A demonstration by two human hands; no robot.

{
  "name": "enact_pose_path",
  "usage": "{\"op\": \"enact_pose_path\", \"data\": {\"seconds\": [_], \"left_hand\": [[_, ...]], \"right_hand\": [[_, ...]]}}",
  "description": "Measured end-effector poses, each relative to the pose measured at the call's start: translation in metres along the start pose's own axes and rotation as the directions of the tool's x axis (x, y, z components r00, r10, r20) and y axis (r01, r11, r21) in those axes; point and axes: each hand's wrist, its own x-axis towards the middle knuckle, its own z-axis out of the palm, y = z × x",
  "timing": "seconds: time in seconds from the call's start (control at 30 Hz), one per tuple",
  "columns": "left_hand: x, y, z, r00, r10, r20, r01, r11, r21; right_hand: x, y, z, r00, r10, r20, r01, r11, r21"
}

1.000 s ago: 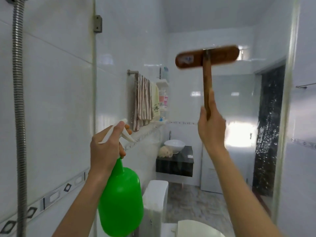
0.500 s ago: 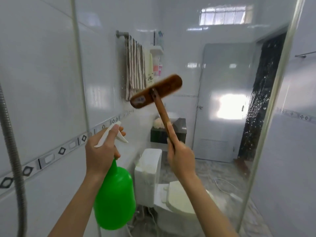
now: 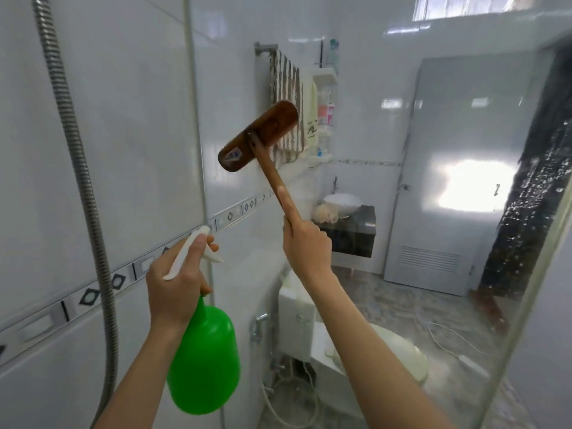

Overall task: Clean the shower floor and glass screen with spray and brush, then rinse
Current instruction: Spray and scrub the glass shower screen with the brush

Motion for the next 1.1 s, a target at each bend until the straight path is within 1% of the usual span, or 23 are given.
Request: {"op": "enact_pose_path", "data": {"seconds": [0.03,0.1,0.17,0.23,0.3,0.37,0.4,0.47,0.53,0.57,0.67,0.7,0.77,0.8,0.83,0.9,0.93,1.0,1.1], "left_hand": [[0.000,-0.001,-0.001,1.000,0.012,-0.007,-0.012,1.000,0.006],[0.001,-0.003,-0.007,0.999,0.044,-0.025,-0.044,0.999,0.005],[0.002,-0.005,-0.013,0.998,0.057,-0.017,-0.057,0.998,-0.008],[0.001,-0.010,-0.015,0.998,0.061,-0.007,-0.061,0.998,0.013],[-0.002,-0.016,-0.014,0.999,0.052,-0.010,-0.052,0.998,0.031],[-0.006,-0.021,-0.012,0.999,0.038,-0.020,-0.037,0.998,0.041],[-0.008,-0.024,-0.011,0.999,0.034,-0.026,-0.032,0.998,0.050],[-0.012,-0.025,-0.008,0.999,0.022,-0.034,-0.020,0.999,0.048],[-0.014,-0.025,-0.005,0.999,0.020,-0.029,-0.019,0.999,0.026],[-0.016,-0.025,-0.004,0.999,0.024,-0.022,-0.024,0.999,0.023],[-0.021,-0.021,0.002,0.999,0.032,0.002,-0.032,0.999,0.024],[-0.024,-0.021,0.006,1.000,0.029,0.012,-0.029,0.999,0.028],[-0.028,-0.019,0.014,0.999,0.031,0.037,-0.032,0.999,0.031],[-0.030,-0.019,0.019,0.998,0.031,0.050,-0.032,0.999,0.026],[-0.031,-0.018,0.023,0.998,0.034,0.059,-0.036,0.999,0.022],[-0.035,-0.016,0.032,0.995,0.038,0.088,-0.039,0.999,0.008],[-0.037,-0.014,0.036,0.994,0.038,0.099,-0.038,0.999,-0.004],[-0.040,-0.013,0.042,0.992,0.032,0.119,-0.028,0.999,-0.029],[-0.050,-0.013,0.051,0.987,0.048,0.152,-0.042,0.998,-0.039]], "right_hand": [[-0.007,0.007,-0.001,0.999,0.000,0.039,-0.001,1.000,0.012],[-0.052,0.032,-0.002,0.995,0.012,0.096,-0.016,0.999,0.041],[-0.111,0.052,-0.005,0.983,0.100,0.153,-0.107,0.993,0.042],[-0.129,0.053,0.003,0.970,0.127,0.208,-0.137,0.990,0.034],[-0.102,0.035,0.016,0.983,0.017,0.182,-0.018,1.000,0.007],[-0.061,0.008,0.029,0.969,-0.087,0.233,0.107,0.991,-0.076],[-0.047,0.000,0.034,0.952,-0.108,0.286,0.139,0.986,-0.091],[-0.043,0.008,0.034,0.933,-0.102,0.346,0.143,0.985,-0.097],[-0.072,0.040,0.018,0.940,-0.070,0.334,0.118,0.985,-0.126],[-0.096,0.060,0.006,0.952,-0.060,0.299,0.099,0.988,-0.117],[-0.152,0.096,-0.029,0.978,0.052,0.202,-0.044,0.998,-0.046],[-0.150,0.097,-0.034,0.983,0.075,0.166,-0.071,0.997,-0.030],[-0.120,0.087,-0.028,0.997,0.046,0.063,-0.044,0.998,-0.040],[-0.100,0.082,-0.024,0.999,0.039,0.037,-0.037,0.998,-0.059],[-0.083,0.075,-0.022,0.998,0.048,0.038,-0.045,0.997,-0.065],[-0.083,0.087,-0.028,0.996,0.076,0.051,-0.074,0.996,-0.042],[-0.103,0.101,-0.032,0.994,0.082,0.066,-0.080,0.996,-0.032],[-0.174,0.133,-0.048,0.983,0.125,0.135,-0.120,0.992,-0.039],[-0.274,0.150,-0.081,0.933,0.293,0.208,-0.293,0.955,-0.031]]}}
